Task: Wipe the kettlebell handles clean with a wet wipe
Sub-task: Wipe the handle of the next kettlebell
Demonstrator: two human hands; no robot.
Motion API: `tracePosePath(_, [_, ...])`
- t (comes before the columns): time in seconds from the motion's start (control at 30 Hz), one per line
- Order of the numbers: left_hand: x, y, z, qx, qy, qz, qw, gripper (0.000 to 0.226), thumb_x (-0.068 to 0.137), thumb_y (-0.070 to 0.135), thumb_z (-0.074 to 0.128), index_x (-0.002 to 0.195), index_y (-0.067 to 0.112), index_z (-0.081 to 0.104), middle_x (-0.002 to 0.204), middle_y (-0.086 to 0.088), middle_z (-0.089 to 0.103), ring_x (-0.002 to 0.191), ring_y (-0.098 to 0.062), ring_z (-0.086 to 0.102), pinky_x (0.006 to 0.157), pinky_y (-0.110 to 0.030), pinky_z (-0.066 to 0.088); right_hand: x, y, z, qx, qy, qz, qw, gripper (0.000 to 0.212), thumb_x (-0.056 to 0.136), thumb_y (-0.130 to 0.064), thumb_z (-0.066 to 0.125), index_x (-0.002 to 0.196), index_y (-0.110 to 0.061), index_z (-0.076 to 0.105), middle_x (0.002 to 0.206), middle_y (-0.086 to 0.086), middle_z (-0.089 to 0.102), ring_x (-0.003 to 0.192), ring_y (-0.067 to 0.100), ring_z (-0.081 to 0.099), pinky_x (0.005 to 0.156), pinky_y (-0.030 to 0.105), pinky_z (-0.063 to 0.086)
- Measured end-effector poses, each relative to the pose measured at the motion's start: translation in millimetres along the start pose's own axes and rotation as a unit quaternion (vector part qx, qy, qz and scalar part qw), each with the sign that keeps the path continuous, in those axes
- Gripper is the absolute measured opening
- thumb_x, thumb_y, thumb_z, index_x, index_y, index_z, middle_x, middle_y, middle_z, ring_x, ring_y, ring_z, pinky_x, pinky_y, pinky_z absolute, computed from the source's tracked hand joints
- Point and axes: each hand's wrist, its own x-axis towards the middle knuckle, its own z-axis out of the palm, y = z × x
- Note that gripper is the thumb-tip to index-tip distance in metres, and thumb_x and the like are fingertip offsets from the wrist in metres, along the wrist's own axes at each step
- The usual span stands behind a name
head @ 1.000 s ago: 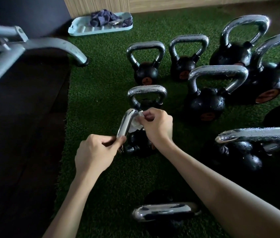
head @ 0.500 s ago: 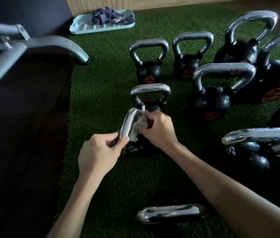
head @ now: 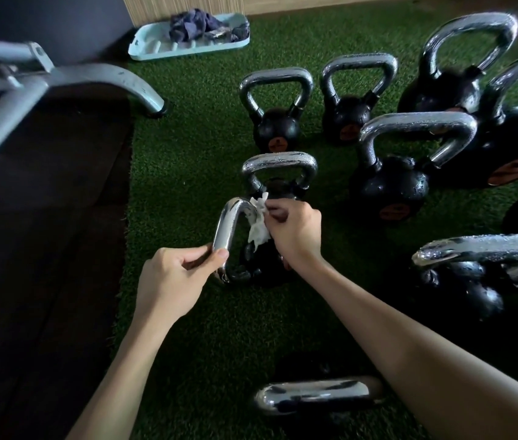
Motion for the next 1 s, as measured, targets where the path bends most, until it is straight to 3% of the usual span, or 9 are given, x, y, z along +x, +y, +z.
tracePosePath(0.07, [1,-3,1,-0.031,-0.005,0.002,0.999,0.032,0.080,0.066,0.066,0.100,0.043,0.076,0.069,0.013,0.075,0.061,-0.011,0.068,0.056,-0.035,0.052,2,-7,4,0.026,-0.016,0.001,1.000,0.016,0.086,-0.020,0.080,0.102,-0.018,0.081,0.090,-0.006,0.079,0.076,-0.010,0.068,0.076,0.013,0.056])
tracePosePath(0.13, [3,-8,3,-0.057,-0.013,-0.001,0.998,0.026,0.077,0.072,0.065,0.094,0.053,0.073,0.073,0.000,0.076,0.058,-0.014,0.063,0.057,-0.033,0.047,4,-16,6,0.027,-0.031,-0.028,0.999,0.019,0.086,-0.018,0.080,0.106,-0.017,0.081,0.095,-0.006,0.079,0.073,-0.019,0.062,0.075,0.002,0.048])
tracePosePath(0.23, [6,-14,3,-0.097,-0.029,-0.009,0.995,0.012,0.076,0.075,0.067,0.086,0.068,0.067,0.083,-0.001,0.078,0.073,-0.012,0.064,0.070,-0.032,0.046,9,-18,7,-0.007,-0.029,-0.041,0.999,0.017,0.089,-0.018,0.077,0.104,-0.020,0.081,0.095,-0.007,0.079,0.077,-0.008,0.063,0.074,0.009,0.049])
tracePosePath(0.33, [6,-12,1,-0.150,-0.040,-0.032,0.987,0.017,0.082,0.054,0.074,0.098,0.047,0.076,0.092,0.020,0.077,0.091,0.003,0.069,0.086,-0.021,0.051,16,-11,6,-0.014,-0.050,-0.001,0.999,0.013,0.091,-0.019,0.075,0.100,-0.022,0.083,0.091,-0.008,0.078,0.072,-0.007,0.061,0.068,0.006,0.044])
tracePosePath(0.47, [11,-10,1,-0.239,-0.075,-0.088,0.964,0.030,0.081,0.035,0.080,0.109,0.022,0.079,0.102,0.016,0.077,0.104,0.007,0.067,0.098,-0.015,0.045,17,-19,6,0.023,-0.055,-0.019,0.998,0.014,0.087,-0.019,0.078,0.100,-0.021,0.083,0.089,-0.011,0.079,0.081,-0.008,0.069,0.071,0.004,0.047])
tracePosePath(0.6, [13,-9,0,-0.272,-0.081,-0.112,0.952,0.024,0.083,0.026,0.080,0.106,0.020,0.079,0.098,0.014,0.078,0.094,0.013,0.067,0.077,-0.001,0.045,20,-16,3,0.069,-0.068,0.048,0.994,0.017,0.085,-0.024,0.081,0.102,-0.028,0.082,0.089,-0.014,0.078,0.081,-0.010,0.069,0.078,0.011,0.053])
tracePosePath(0.77, [18,-7,-3,-0.283,-0.110,-0.124,0.945,0.026,0.083,0.023,0.079,0.108,0.015,0.079,0.100,0.007,0.079,0.096,0.009,0.069,0.088,-0.011,0.042,8,-25,-1,0.116,-0.088,0.069,0.987,0.017,0.083,-0.024,0.082,0.098,-0.030,0.081,0.076,-0.012,0.076,0.068,-0.006,0.067,0.066,0.011,0.048])
tracePosePath(0.83, [18,-7,-4,-0.286,-0.112,-0.123,0.944,0.027,0.083,0.023,0.079,0.108,0.014,0.079,0.100,0.006,0.079,0.097,0.006,0.070,0.087,-0.010,0.041,-4,-26,-5,0.124,-0.107,0.074,0.984,0.018,0.082,-0.022,0.083,0.098,-0.029,0.082,0.076,-0.013,0.076,0.070,-0.004,0.069,0.068,0.014,0.053])
tracePosePath(1.0, [23,-9,-5,-0.276,-0.118,-0.113,0.947,0.035,0.075,0.032,0.081,0.106,0.017,0.080,0.103,0.007,0.079,0.108,0.000,0.068,0.106,-0.023,0.040,5,-31,-1,0.123,-0.083,0.076,0.986,0.012,0.083,-0.022,0.082,0.095,-0.023,0.083,0.083,-0.013,0.078,0.075,-0.007,0.070,0.076,0.016,0.055])
